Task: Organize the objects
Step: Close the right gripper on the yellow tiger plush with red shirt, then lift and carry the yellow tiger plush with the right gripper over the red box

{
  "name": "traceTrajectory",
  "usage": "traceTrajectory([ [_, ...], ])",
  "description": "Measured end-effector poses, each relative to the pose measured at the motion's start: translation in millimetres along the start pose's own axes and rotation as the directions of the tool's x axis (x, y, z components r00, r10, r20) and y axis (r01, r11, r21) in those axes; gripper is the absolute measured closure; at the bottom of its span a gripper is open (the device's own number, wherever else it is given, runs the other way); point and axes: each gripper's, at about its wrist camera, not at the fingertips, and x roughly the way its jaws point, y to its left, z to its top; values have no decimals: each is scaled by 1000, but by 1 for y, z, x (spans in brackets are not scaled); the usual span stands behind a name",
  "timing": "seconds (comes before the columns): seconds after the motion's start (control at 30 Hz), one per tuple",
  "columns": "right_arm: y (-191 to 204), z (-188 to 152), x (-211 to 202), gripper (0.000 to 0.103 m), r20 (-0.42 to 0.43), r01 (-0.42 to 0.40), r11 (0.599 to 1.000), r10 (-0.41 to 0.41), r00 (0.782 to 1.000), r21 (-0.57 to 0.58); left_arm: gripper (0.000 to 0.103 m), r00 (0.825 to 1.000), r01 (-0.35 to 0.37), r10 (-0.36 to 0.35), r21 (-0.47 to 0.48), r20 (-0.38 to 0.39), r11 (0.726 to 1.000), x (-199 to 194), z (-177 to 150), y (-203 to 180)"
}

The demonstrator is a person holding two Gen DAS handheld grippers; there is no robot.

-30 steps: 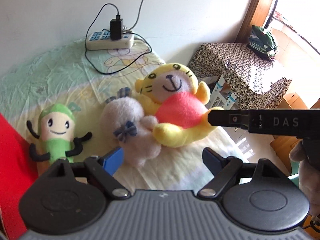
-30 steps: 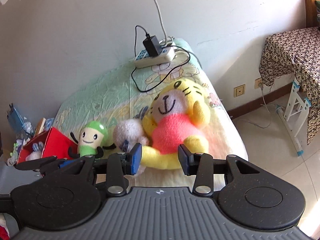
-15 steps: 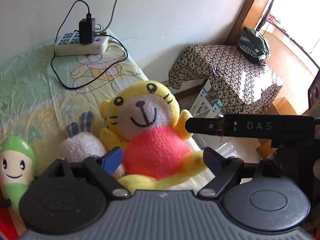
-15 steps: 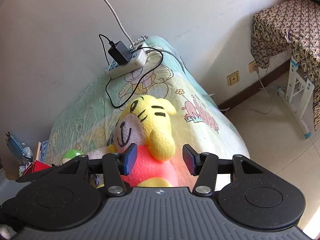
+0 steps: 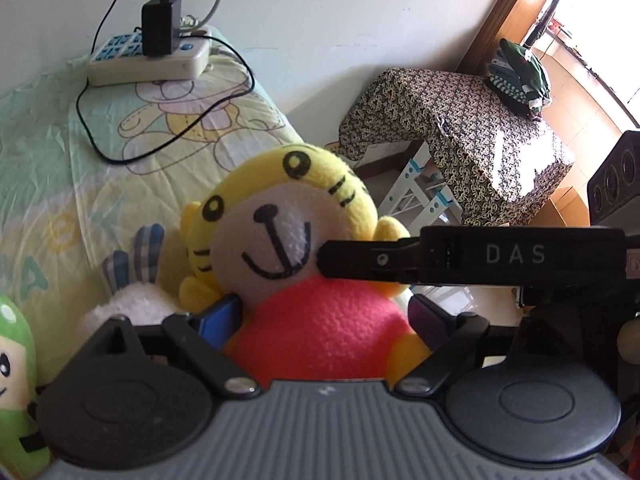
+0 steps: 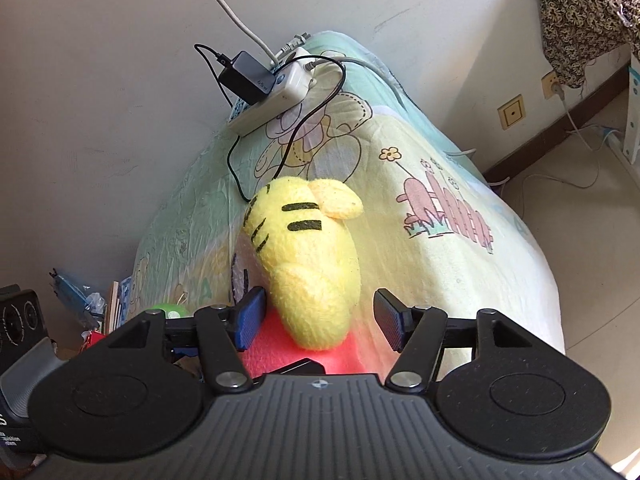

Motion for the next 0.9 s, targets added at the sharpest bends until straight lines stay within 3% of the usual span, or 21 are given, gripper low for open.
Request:
traceTrajectory([
  [0.13, -3, 1, 12, 40, -25, -46, 999, 47, 999, 25, 14, 1000, 13, -13, -14, -2, 1000, 7, 1, 6],
  [0.37, -2, 1, 14, 54, -31, -103, 993, 104, 994, 56, 15, 1000, 3, -3, 10, 8, 1000, 8, 1, 3],
  [0.6, 12, -10, -9, 57, 1, -76, 997, 76, 997, 6, 25, 1000, 2, -3, 44, 12, 999, -5, -5, -9],
  [0.9, 32, -36, -55, 57, 49, -41, 997, 44, 998, -66, 26, 997, 51, -55, 78, 50, 996, -41, -26, -33],
])
